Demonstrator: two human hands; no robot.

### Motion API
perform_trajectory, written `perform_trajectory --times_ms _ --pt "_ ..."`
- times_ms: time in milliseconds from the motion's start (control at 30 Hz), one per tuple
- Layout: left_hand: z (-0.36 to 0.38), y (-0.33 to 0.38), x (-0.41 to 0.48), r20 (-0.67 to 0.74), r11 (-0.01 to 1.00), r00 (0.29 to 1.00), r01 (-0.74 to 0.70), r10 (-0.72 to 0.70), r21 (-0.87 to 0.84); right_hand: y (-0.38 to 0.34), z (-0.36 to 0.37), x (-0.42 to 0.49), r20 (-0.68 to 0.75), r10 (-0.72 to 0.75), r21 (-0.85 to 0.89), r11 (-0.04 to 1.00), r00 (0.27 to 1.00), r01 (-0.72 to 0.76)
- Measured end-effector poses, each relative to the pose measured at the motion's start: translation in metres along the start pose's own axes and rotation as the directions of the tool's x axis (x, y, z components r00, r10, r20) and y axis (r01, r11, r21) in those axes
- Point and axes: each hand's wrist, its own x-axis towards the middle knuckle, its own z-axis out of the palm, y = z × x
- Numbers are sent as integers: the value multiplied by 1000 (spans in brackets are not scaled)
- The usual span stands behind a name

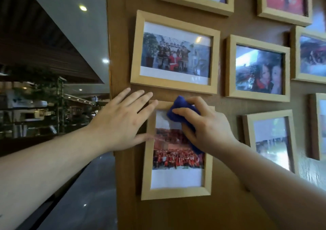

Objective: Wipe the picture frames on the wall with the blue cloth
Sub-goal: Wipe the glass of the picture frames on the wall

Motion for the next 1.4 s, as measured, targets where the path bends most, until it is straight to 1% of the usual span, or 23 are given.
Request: perform_trajectory --times_ms 100,200,300,467,600,667,733,833,967,1033,1100,1200,1333,1400 --pt "11 -8 -4 -5 998 999 -36 36 -43 -26 14 6 13 -20 -11 1000 1000 20" --pt "20 -12 -3 -59 991 994 -92 87 -99 -39 25 10 38 -34 -54 998 999 36" --pt "26 -15 -2 -118 980 987 -128 110 -150 -36 27 5 47 6 -115 993 999 0" --pt "32 -14 -1 -200 975 974 -145 110 -167 -19 17 -20 93 162 -210 968 982 -140" --pt "37 -10 0 -245 977 966 -131 88 -169 -9 6 -34 70 314 -282 917 947 -283" --pt "39 -9 0 -258 978 963 -121 75 -170 -9 4 -35 72 355 -302 898 932 -319" --pt "40 -8 1 -283 977 957 -118 64 -176 -12 5 -34 72 365 -303 895 928 -328" --pt "43 -8 1 -316 975 947 -120 57 -185 -24 9 -29 83 329 -230 925 941 -303" --pt "45 -7 2 -338 974 939 -125 54 -190 -49 23 -15 115 194 -115 977 974 -181" --pt "45 -8 2 -344 974 937 -128 57 -186 -56 28 -13 128 137 -108 986 982 -123" --pt "45 -8 1 -345 975 937 -133 64 -180 -51 26 -19 142 122 -136 985 982 -103" --pt "45 -8 1 -345 974 936 -136 67 -181 -32 17 -39 159 185 -206 967 970 -150" --pt "45 -7 0 -345 975 936 -133 64 -179 -15 9 -55 107 323 -286 916 940 -282" --pt "45 -7 0 -351 975 935 -131 60 -181 -18 10 -53 77 349 -281 906 934 -316"
